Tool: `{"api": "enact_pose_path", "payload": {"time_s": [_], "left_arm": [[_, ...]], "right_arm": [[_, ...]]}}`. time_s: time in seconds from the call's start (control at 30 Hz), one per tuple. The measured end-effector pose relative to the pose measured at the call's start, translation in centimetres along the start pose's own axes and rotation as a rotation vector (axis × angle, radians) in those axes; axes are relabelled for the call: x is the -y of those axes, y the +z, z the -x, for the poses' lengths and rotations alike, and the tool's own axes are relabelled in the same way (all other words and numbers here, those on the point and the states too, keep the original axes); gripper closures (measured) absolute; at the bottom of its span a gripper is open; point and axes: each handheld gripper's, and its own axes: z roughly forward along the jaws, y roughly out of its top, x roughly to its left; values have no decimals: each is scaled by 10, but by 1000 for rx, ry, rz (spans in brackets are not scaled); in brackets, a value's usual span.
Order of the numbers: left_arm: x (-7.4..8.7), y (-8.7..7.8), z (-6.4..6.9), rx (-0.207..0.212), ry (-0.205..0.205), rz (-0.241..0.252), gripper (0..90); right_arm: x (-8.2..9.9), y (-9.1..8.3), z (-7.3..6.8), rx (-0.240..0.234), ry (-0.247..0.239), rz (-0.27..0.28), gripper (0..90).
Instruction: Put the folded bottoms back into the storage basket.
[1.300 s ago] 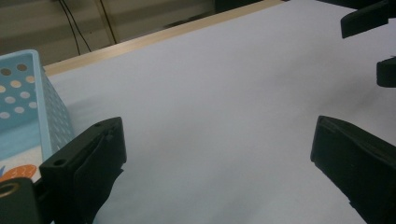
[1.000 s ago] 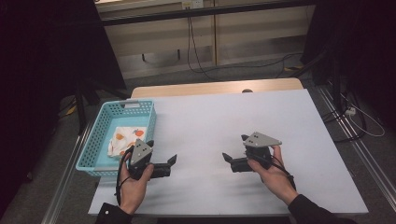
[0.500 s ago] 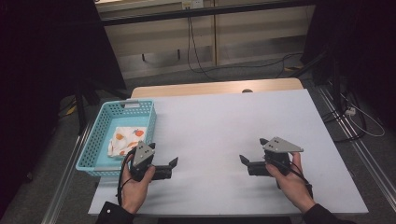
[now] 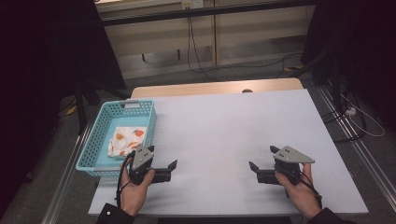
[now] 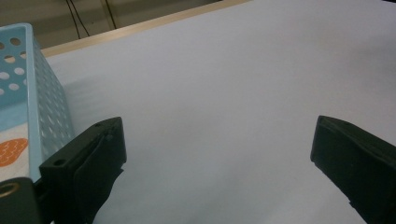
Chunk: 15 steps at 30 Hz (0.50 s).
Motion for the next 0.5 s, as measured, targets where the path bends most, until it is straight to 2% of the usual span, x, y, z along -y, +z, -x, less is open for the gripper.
{"api": "enact_pose_path", "payload": {"time_s": [0.13,0.27,0.5], "left_arm": [[3,-1,1,3,10,0,36],[5,0,1,8,19,4,36],[8,3,1,7,13,-12,36]], "right_arm": [[3,-1,0,4,-6,15,58],[4,0,3,10,10,14,54],[4,4,0,-11,2,12,51]]}}
